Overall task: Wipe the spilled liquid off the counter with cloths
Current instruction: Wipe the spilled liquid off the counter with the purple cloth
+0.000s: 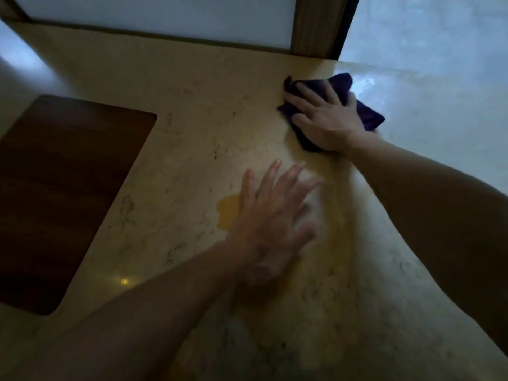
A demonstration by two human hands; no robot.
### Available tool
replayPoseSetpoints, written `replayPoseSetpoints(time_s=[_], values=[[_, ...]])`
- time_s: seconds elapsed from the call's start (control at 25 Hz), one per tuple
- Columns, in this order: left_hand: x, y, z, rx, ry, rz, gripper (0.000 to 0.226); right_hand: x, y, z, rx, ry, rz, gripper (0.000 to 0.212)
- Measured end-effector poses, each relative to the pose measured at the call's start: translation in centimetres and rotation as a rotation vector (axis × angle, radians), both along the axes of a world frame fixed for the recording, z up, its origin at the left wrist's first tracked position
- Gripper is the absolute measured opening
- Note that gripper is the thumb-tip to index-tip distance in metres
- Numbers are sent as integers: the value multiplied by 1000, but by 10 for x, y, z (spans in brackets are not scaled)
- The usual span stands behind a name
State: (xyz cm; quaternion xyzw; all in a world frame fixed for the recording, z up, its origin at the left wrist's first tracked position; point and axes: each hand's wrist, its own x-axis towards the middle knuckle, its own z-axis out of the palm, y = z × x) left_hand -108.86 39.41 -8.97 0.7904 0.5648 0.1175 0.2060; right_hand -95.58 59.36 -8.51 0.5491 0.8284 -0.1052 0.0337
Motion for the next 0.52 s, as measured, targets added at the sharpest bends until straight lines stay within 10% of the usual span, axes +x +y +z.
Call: replayPoseSetpoints(time_s=[0.2, 0.52], values=[[-43, 1, 18, 114, -431, 210, 64, -11, -120, 1, 20, 6, 79, 55], [-200, -36, -20, 130, 209, 140, 53, -43, -375, 1, -5, -50, -62, 56]])
